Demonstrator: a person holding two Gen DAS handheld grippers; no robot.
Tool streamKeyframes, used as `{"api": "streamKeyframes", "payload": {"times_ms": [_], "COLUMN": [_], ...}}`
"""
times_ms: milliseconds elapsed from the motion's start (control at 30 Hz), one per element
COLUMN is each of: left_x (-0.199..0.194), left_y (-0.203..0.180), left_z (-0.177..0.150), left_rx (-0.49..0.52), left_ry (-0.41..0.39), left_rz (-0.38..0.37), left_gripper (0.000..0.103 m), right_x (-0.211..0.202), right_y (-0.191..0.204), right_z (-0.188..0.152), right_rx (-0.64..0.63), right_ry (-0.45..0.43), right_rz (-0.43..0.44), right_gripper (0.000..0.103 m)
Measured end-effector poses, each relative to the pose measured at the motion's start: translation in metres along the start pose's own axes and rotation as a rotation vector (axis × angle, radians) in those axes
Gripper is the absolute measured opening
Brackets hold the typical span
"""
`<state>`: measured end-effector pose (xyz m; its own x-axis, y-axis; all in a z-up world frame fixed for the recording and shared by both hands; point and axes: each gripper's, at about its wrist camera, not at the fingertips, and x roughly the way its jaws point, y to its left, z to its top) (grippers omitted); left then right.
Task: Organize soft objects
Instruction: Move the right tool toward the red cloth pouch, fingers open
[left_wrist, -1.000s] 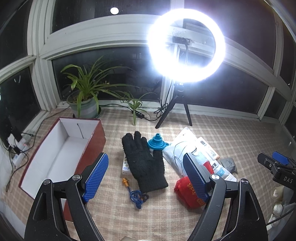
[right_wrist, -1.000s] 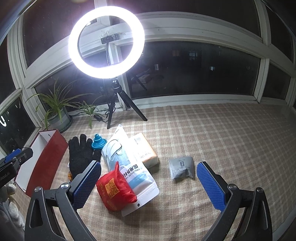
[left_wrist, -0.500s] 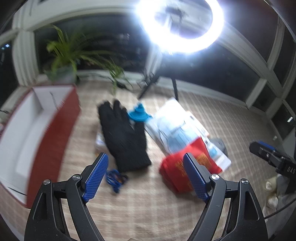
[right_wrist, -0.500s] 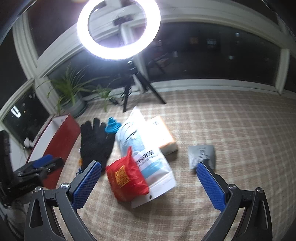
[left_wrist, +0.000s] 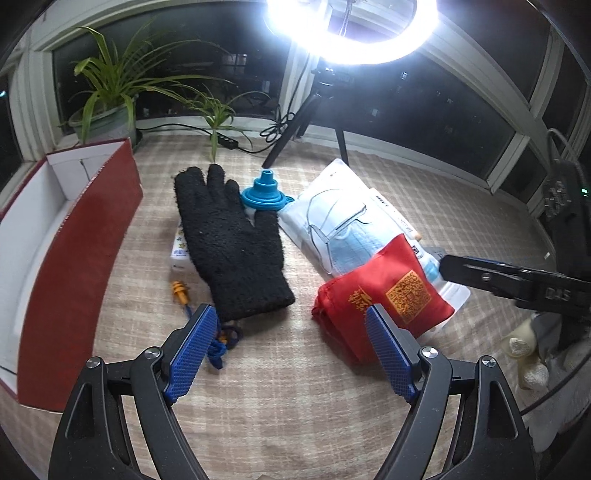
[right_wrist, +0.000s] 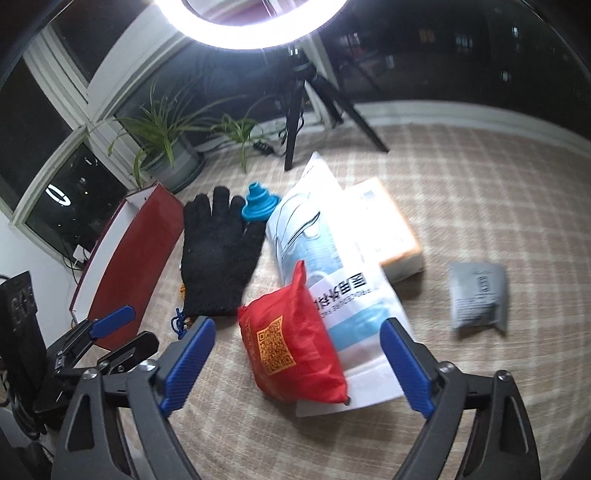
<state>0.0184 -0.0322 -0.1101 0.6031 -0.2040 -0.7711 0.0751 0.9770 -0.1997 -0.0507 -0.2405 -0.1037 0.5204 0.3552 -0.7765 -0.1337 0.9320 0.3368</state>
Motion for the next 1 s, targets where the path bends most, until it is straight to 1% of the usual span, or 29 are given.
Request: {"api": "streamKeyframes", "payload": {"times_ms": [267,333,433,533,667,800,867,933,967,1000], "left_x": [-0.002,-0.002,-0.003,-0.005,-0.012,-0.023,-0.029,-0.035,-0.038,-0.042], "left_y": [0.013,0.017,0.021,0.026,0.035,0.047,0.054,0.060,0.063,0.068], "left_z": [-0.002,-0.003,-0.004,-0.006,-0.009,-0.012,-0.015,-0.018,-0.019,-0.021], "left_rx": [-0.019,-0.026,-0.035,-0.039,-0.047,-0.061,-0.071,-0.086,-0.096,-0.109], "left_ry": [-0.008,-0.009,-0.009,-0.010,-0.017,-0.027,-0.031,-0.033,-0.035,-0.037], "left_rz": [0.029,0.034,0.042,0.057,0.073,0.097,0.112,0.125,0.129,0.133], "left_gripper": [0.083,0.083,0.083,0.083,0.083,0.083,0.083,0.083,0.083,0.083], "right_x": [0.031,0.036,0.040,0.043,0.040,0.038,0.038,0.040,0.042,0.043], "right_y": [-0.004,-0.005,-0.006,-0.005,0.006,0.027,0.040,0.056,0.064,0.072], "right_z": [0.004,0.004,0.003,0.002,0.000,-0.005,-0.008,-0.012,-0.014,-0.016], "right_rx": [0.037,0.046,0.052,0.072,0.083,0.076,0.061,0.038,0.020,-0.004], "right_ry": [0.081,0.098,0.113,0.132,0.152,0.169,0.181,0.207,0.223,0.229], "right_rz": [0.048,0.064,0.073,0.100,0.174,0.250,0.303,0.378,0.391,0.380], "right_gripper": [0.061,0.058,0.056,0.056,0.056,0.056,0.056,0.056,0.056,0.056]}}
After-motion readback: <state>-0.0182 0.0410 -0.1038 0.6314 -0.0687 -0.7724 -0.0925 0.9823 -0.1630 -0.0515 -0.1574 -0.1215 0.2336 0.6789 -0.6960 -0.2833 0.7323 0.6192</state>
